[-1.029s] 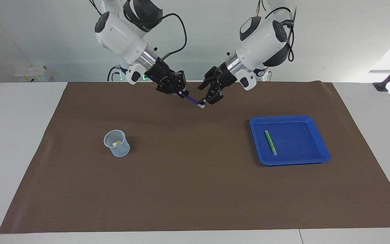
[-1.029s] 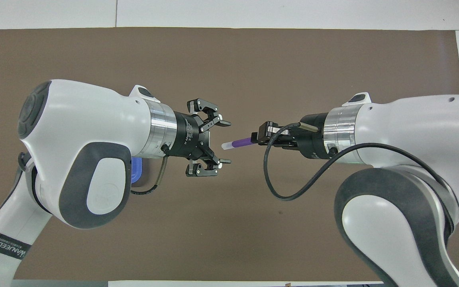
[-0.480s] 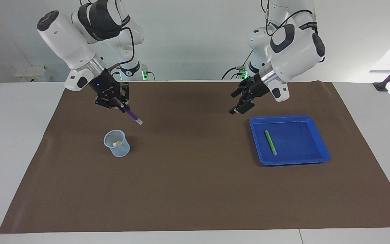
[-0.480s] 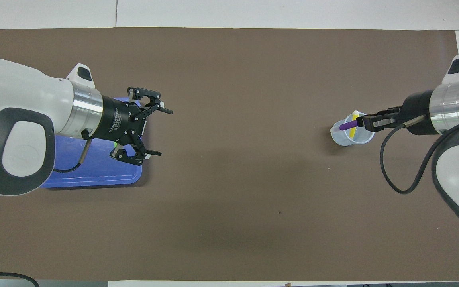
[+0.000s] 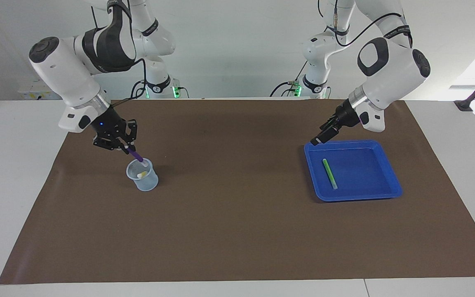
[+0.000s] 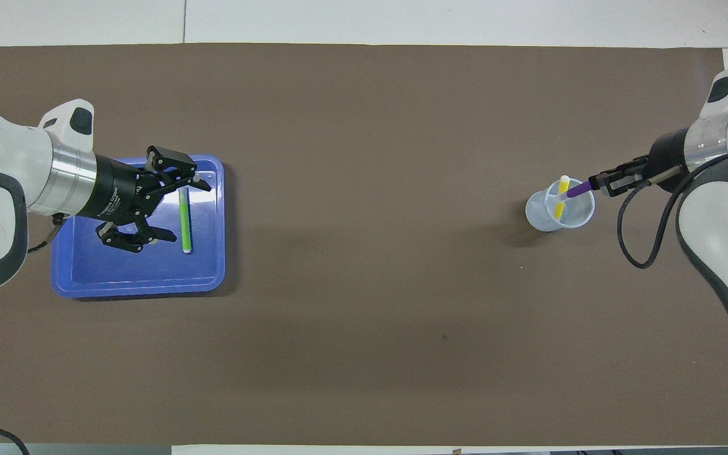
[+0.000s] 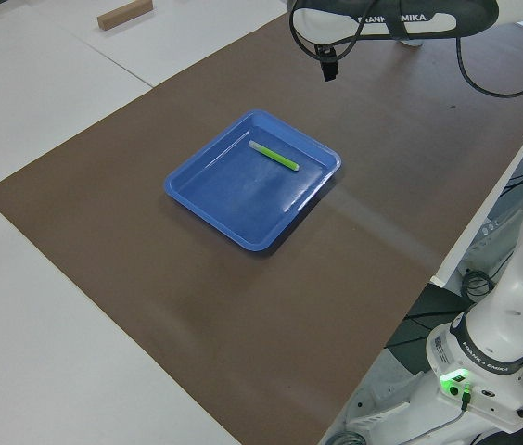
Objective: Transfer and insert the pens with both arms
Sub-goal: 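Insert the purple pen into the cup while the left gripper returns to tray, then grasp the green pen with the left gripper while the right gripper withdraws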
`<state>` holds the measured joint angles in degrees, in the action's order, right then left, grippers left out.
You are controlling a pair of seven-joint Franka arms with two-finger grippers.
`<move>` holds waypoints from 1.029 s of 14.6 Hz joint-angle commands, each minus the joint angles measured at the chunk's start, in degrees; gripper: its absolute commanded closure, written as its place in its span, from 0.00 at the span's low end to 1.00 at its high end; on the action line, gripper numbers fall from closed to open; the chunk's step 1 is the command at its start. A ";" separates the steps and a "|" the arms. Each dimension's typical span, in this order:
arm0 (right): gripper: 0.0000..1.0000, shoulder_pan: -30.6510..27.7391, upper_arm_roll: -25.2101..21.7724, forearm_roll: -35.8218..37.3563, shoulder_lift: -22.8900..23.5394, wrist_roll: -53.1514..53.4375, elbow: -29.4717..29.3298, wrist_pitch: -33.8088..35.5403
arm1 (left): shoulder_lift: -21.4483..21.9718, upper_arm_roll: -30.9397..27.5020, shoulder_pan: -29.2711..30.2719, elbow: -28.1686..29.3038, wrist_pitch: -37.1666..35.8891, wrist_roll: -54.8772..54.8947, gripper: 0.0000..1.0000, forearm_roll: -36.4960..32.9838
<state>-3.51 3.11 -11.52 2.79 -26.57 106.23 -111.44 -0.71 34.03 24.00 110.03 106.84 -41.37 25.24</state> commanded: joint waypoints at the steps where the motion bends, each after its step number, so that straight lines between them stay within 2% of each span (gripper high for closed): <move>1: 1.00 -1.05 0.67 2.20 -1.12 -2.42 1.70 -0.53 | 0.37 0.07 1.13 3.17 0.73 10.05 0.00 -5.88; 4: 1.00 -1.67 0.67 2.20 -1.73 -3.58 4.59 -2.53 | -2.18 0.07 1.31 3.88 3.54 24.37 0.00 -15.10; 7: 1.00 -1.67 0.76 2.20 -3.84 -3.58 10.21 -6.85 | -5.43 0.16 0.61 6.67 9.84 30.37 0.00 -24.42; 8: 0.88 -1.67 0.76 2.12 -3.93 -3.49 10.31 -6.51 | -5.62 0.16 0.52 8.95 13.71 31.61 0.00 -25.40; 9: 0.63 -1.67 0.76 2.11 -3.93 -3.49 10.32 -6.33 | -5.71 0.16 0.43 11.76 18.09 32.58 0.00 -25.59; 10: 0.48 -1.67 0.76 2.11 -3.93 -3.49 10.32 -6.24 | -5.97 0.16 0.35 13.62 21.71 33.02 0.00 -25.59; 11: 0.27 -1.76 0.76 2.03 -3.84 -3.49 9.88 -6.07 | -6.84 0.16 -0.09 14.85 24.44 33.02 0.00 -25.68; 12: 0.00 -1.76 0.84 1.24 -3.75 -3.40 9.62 -5.98 | -7.89 0.16 -0.18 14.78 25.42 33.02 0.01 -26.20; 15: 0.00 -1.06 0.84 -2.26 -3.67 -2.53 6.11 -3.71 | -11.06 0.16 -0.71 14.08 26.66 33.11 0.04 -32.78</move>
<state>-4.22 3.24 -11.01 -0.11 -28.84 113.93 -116.80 -10.07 34.43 23.84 124.30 131.78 -8.72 -3.73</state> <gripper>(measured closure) 0.238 0.022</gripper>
